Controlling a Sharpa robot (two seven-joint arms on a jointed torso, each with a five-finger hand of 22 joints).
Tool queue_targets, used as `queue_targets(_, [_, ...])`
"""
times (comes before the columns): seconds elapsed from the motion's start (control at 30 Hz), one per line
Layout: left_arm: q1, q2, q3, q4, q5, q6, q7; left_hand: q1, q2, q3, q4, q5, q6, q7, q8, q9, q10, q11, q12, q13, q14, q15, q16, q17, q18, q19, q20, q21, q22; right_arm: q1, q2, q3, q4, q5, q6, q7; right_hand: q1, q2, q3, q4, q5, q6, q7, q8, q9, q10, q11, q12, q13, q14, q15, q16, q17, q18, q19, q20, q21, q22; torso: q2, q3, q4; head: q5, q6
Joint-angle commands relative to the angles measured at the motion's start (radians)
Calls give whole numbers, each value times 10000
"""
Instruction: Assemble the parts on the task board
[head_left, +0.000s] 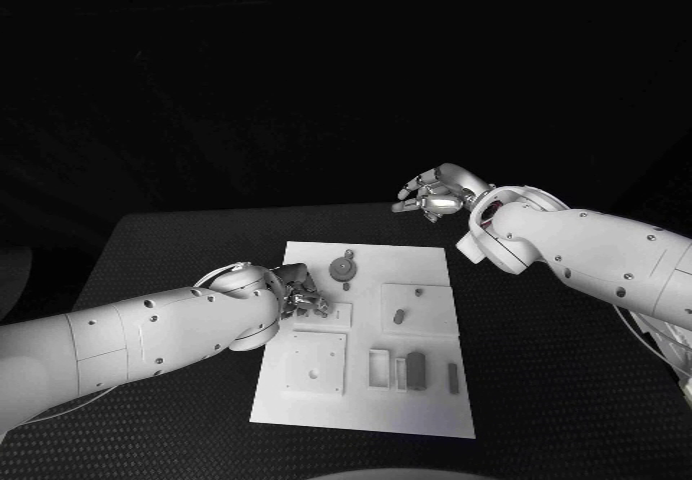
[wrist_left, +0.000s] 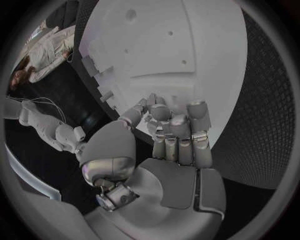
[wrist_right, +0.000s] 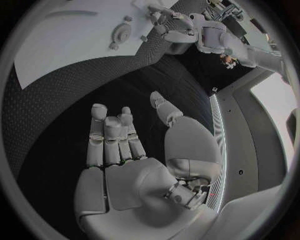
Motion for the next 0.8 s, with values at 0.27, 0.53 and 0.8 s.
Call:
queue_targets(0.27, [-20, -10, -10, 8, -179, 29, -64, -218, -638, -4, 412, -19, 303, 236, -30, 11, 31, -4, 37, -17, -11, -55, 53, -43, 337, 67, -22, -85, 152, -1, -1, 5, 17, -10, 98, 40, -131, -8, 6, 69, 30, 0, 57, -27, -15, -88, -17, 58, -14, -69, -20, 66, -15, 112, -4, 38, -61, 104, -4, -5, 1, -9, -17])
queue_targets(0.53, [-22, -28, -10, 6, -186, 18, -76, -300, -803, -8, 676, -48, 300, 235, -33, 21, 30, -6, 41, -15, -14, -58, 65, -61, 342, 72, -22, -101, 157, -1, -4, 5, 10, -10, 99, 37, -134, -12, 6, 72, 30, -2, 57, -27, -15, -89, -17, 59, -16, -72, -19, 66, -17, 112, -7, 38, -63, 104, -1, -7, 13, -9, -31])
queue_targets(0.8, [-23, -16, -9, 2, -186, 39, -61, -363, -862, -24, 825, -60, 296, 234, -35, 29, 26, -7, 42, -13, -18, -58, 75, -69, 345, 72, -22, -107, 164, -1, -3, 5, 7, -10, 101, 43, -138, -15, 7, 76, 31, -4, 58, -28, -15, -91, -16, 61, -19, -76, -19, 65, -20, 112, -10, 39, -65, 104, 0, -8, 11, -17, -28])
